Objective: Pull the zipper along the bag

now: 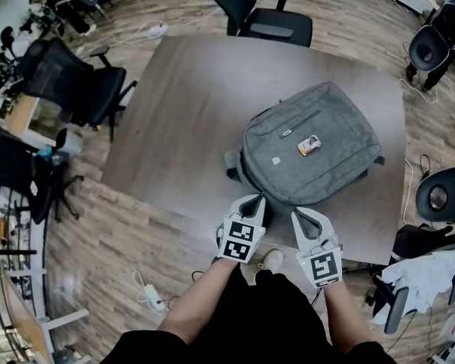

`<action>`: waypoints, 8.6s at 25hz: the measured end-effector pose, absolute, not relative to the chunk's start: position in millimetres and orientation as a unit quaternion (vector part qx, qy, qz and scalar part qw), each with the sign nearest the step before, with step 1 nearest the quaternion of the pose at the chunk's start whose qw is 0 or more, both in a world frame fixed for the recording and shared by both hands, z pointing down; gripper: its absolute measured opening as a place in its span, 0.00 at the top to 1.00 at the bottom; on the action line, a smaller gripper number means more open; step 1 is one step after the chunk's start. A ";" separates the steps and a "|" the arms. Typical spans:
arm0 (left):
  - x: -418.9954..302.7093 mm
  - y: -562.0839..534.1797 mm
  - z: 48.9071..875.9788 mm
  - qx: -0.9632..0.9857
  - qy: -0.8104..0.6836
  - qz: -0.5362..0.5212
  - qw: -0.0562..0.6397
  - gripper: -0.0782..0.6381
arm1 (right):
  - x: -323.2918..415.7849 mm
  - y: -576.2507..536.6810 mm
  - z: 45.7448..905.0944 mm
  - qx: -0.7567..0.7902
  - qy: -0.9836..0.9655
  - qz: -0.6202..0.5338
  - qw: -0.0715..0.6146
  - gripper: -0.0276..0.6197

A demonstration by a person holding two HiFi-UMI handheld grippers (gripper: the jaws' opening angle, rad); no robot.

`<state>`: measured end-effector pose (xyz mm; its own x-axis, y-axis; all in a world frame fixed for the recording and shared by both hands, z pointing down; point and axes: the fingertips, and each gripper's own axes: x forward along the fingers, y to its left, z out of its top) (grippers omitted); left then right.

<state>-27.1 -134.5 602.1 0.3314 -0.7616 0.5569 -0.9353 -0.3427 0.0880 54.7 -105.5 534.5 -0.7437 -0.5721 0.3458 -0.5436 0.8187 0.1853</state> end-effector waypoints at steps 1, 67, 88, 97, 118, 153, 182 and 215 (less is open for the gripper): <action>-24.9 -131.5 601.7 0.793 -0.531 0.218 0.202 0.85 | 54.2 -103.4 536.9 0.294 -0.926 -0.072 0.224 0.95; -73.0 -105.8 600.0 0.871 -0.332 0.339 0.128 0.85 | -3.1 -92.5 563.8 0.198 -0.924 0.067 0.320 0.65; -62.6 -89.2 603.3 0.884 -0.310 0.318 0.147 0.85 | -22.2 -77.3 600.0 0.170 -0.870 0.015 0.462 0.87; -75.7 -94.5 595.7 0.887 -0.304 0.303 0.168 0.85 | -8.7 -63.6 586.1 0.125 -0.878 -0.017 0.461 0.88; -83.1 -139.2 638.2 0.880 -0.265 0.382 0.095 0.85 | 39.4 -29.3 597.4 0.084 -0.880 -0.029 0.466 0.86; -54.5 -130.2 629.1 0.911 -0.248 0.290 0.158 0.84 | -7.2 -64.2 592.2 0.261 -0.848 0.042 0.460 0.85; -49.3 -204.6 643.5 0.883 -0.302 0.336 0.130 0.85 | -7.7 -59.3 620.9 0.259 -0.853 0.018 0.452 0.81; -52.4 -146.3 419.6 0.922 -0.379 0.036 0.070 0.87 | 114.1 -109.3 381.1 0.559 -0.828 -0.016 0.047 0.96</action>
<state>-52.4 -146.3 419.6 0.7096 -0.6944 0.1195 -0.7045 -0.7025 0.1007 114.1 -109.3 381.1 -0.3704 -0.9269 0.0602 -0.9240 0.3744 0.0786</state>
